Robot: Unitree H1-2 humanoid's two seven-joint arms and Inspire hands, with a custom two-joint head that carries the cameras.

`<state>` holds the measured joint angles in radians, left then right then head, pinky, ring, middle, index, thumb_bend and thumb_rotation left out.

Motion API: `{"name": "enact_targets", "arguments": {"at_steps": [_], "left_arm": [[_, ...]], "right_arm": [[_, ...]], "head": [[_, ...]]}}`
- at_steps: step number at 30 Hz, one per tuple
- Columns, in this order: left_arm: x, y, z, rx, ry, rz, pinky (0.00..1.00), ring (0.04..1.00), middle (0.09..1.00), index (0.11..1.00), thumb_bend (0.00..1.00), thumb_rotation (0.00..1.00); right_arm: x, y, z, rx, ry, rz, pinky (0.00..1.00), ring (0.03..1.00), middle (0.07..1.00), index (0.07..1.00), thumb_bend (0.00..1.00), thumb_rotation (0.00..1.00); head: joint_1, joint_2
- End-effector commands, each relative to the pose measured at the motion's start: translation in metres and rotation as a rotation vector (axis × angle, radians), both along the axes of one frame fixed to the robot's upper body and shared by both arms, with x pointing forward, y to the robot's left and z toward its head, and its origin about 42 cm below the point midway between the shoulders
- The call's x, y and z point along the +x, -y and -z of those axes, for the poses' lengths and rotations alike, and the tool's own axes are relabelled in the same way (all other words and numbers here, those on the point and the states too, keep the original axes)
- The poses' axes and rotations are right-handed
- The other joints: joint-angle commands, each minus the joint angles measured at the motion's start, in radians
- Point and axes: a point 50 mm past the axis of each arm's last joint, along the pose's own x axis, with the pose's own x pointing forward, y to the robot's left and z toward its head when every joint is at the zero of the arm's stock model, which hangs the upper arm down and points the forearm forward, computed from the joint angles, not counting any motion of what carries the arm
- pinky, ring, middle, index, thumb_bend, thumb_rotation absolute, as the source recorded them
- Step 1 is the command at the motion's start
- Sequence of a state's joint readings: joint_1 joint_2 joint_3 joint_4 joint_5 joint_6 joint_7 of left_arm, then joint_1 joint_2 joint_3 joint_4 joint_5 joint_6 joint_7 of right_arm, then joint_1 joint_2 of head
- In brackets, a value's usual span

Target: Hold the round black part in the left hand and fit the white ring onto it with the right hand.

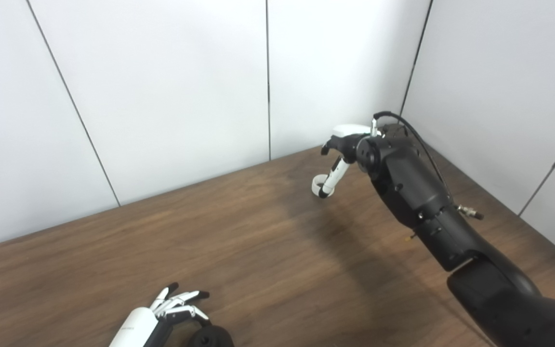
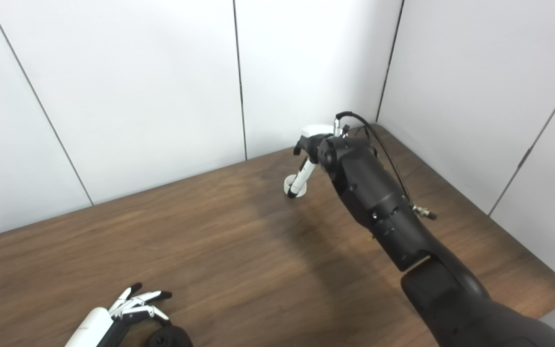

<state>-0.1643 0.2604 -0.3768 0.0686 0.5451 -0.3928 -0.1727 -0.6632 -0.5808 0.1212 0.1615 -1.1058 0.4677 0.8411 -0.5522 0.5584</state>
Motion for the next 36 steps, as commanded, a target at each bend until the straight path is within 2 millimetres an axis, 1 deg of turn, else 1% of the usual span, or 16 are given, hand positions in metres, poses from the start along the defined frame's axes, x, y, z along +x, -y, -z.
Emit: {"name": "enact_targets", "arguments": {"at_steps": [1, 3, 7, 10, 14, 27, 36], "left_arm": [[-0.005, 0.003, 0.003, -0.021, -0.003, 0.002, 1.00, 0.852, 0.850, 0.478, 0.51, 0.05], [-0.005, 0.003, 0.003, -0.021, -0.002, 0.003, 1.00, 0.852, 0.849, 0.478, 0.51, 0.05], [-0.005, 0.002, 0.002, -0.023, -0.001, 0.001, 1.00, 0.851, 0.849, 0.478, 0.51, 0.05], [-0.005, 0.001, 0.002, -0.026, -0.002, 0.000, 1.00, 0.849, 0.849, 0.478, 0.51, 0.05], [-0.005, 0.001, 0.002, -0.025, -0.003, -0.001, 1.00, 0.847, 0.848, 0.478, 0.51, 0.05], [-0.007, -0.001, 0.002, -0.023, -0.002, -0.003, 1.00, 0.842, 0.848, 0.478, 0.51, 0.04], [-0.008, -0.002, 0.000, -0.024, -0.005, 0.000, 1.00, 0.836, 0.847, 0.478, 0.51, 0.05]], "right_arm": [[0.006, -0.001, -0.021, -0.021, 0.077, -0.006, 0.98, 1.000, 1.000, 0.860, 0.94, 0.37], [0.007, -0.002, -0.017, -0.023, 0.070, -0.009, 0.97, 1.000, 1.000, 0.860, 0.94, 0.38], [0.010, -0.005, -0.008, -0.003, 0.061, -0.004, 0.97, 1.000, 1.000, 0.856, 0.94, 0.36], [0.011, -0.007, -0.006, -0.002, 0.055, -0.005, 0.97, 1.000, 1.000, 0.858, 0.94, 0.36], [0.012, -0.007, -0.004, -0.011, 0.049, -0.009, 0.95, 1.000, 1.000, 0.855, 0.94, 0.36], [0.013, -0.008, -0.004, -0.024, 0.042, -0.019, 0.99, 1.000, 1.000, 0.858, 0.92, 0.36], [0.014, -0.003, -0.014, -0.040, 0.057, -0.005, 1.00, 1.000, 1.000, 0.877, 0.91, 0.36]], "head": [[0.000, 0.001], [-0.001, 0.001], [0.001, 0.005], [0.001, 0.006], [0.000, 0.007], [0.001, 0.010], [-0.002, 0.013]]}}
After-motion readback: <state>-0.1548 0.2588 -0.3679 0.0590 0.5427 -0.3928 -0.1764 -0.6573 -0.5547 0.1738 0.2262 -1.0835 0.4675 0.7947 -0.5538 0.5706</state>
